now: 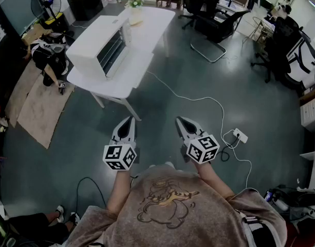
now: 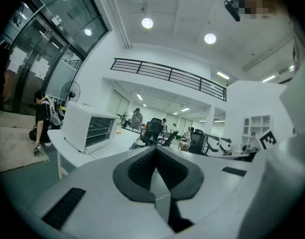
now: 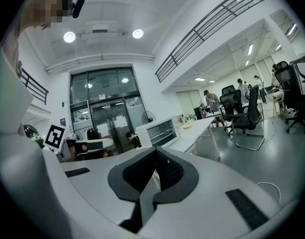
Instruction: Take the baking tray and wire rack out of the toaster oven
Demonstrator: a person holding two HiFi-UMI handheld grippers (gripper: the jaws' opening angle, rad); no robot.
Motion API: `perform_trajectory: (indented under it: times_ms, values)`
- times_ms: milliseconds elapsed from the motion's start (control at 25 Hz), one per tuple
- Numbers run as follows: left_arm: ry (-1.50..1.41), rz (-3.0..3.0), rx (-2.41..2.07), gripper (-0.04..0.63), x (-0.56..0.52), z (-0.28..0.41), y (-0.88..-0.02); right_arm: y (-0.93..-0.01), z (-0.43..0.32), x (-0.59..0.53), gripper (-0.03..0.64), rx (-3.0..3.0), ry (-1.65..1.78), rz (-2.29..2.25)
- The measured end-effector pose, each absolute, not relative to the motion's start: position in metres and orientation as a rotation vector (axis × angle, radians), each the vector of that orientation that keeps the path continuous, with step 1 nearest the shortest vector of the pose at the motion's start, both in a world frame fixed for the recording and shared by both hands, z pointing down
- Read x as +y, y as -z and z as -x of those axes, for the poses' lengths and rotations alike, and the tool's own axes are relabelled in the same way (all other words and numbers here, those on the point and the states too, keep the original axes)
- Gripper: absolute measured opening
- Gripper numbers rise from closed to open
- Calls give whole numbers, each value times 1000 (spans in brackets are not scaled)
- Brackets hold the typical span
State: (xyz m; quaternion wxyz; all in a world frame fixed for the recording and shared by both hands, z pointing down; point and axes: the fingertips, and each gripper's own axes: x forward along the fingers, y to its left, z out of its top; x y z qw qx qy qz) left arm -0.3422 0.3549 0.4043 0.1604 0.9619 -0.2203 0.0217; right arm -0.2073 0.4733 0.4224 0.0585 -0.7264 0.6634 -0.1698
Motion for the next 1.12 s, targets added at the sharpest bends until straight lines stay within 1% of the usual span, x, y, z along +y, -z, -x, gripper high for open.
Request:
perform_trajectory:
  times_ms: [360,760,960,1120]
  values:
    - [-31,-2775,-605,3,336,334,-398,-413,187,459,0,1930,439,2286]
    - [-72,-2779,-533,3,318,324,-416,-424,166,452,0,1787,431,2354]
    - [-67,-2777,-526,3,301,305,-418,-426,148,444,0,1729,424,2359]
    - [-59,-2759,-536,3,284,277,-426,-436,123,431,0,1712,442,2322]
